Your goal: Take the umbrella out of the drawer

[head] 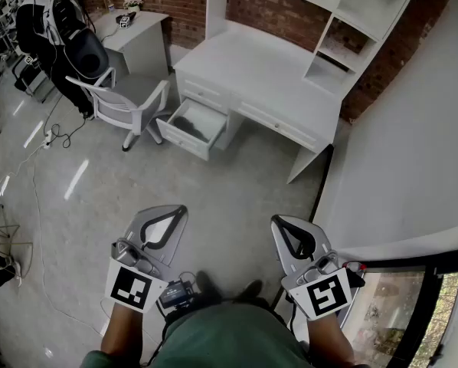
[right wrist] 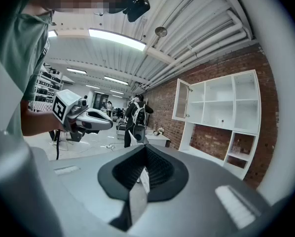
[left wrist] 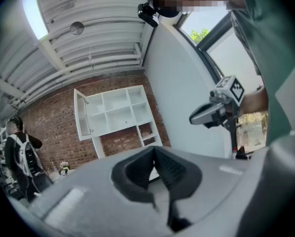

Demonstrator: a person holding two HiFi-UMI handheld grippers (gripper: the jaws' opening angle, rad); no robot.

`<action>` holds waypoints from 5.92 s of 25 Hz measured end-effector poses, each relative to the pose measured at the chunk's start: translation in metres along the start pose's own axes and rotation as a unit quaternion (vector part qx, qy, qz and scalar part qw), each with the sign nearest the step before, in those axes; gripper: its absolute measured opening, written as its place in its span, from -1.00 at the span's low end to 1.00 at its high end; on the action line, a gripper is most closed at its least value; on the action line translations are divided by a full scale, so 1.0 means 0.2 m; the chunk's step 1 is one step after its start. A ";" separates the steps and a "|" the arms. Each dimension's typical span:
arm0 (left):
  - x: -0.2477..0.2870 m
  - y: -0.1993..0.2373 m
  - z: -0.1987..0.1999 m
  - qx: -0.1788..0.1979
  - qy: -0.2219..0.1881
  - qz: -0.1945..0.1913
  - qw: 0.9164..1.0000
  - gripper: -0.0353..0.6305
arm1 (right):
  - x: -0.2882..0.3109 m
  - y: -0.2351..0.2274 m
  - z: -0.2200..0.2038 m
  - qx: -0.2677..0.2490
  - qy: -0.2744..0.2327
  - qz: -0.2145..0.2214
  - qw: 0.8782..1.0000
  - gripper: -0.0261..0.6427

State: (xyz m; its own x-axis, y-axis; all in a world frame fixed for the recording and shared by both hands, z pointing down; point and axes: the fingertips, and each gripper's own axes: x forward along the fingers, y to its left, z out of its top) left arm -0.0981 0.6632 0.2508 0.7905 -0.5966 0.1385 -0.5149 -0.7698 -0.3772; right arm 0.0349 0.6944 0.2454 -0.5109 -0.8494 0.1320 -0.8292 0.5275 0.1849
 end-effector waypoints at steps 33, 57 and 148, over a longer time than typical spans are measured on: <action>0.71 0.44 -0.08 -0.006 0.036 0.056 0.998 -0.88 | 0.58 -0.75 -0.06 0.042 -0.032 0.064 0.997 -0.91; 1.32 0.87 -0.25 -0.029 0.042 0.060 0.997 -0.88 | 1.11 -1.31 -0.23 0.047 -0.008 0.062 0.997 -0.91; 2.46 3.06 -1.60 -0.067 0.070 -0.087 0.991 -0.88 | 3.80 -1.80 -0.53 0.093 0.090 0.016 0.991 -0.90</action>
State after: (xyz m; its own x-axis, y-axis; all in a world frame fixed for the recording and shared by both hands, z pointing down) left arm -0.1309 -0.1735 0.3805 0.8222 -0.4702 0.3207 -0.4216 -0.8817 -0.2119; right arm -0.0307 -0.1393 0.3815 -0.5023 -0.8071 0.3104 -0.8496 0.5275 -0.0033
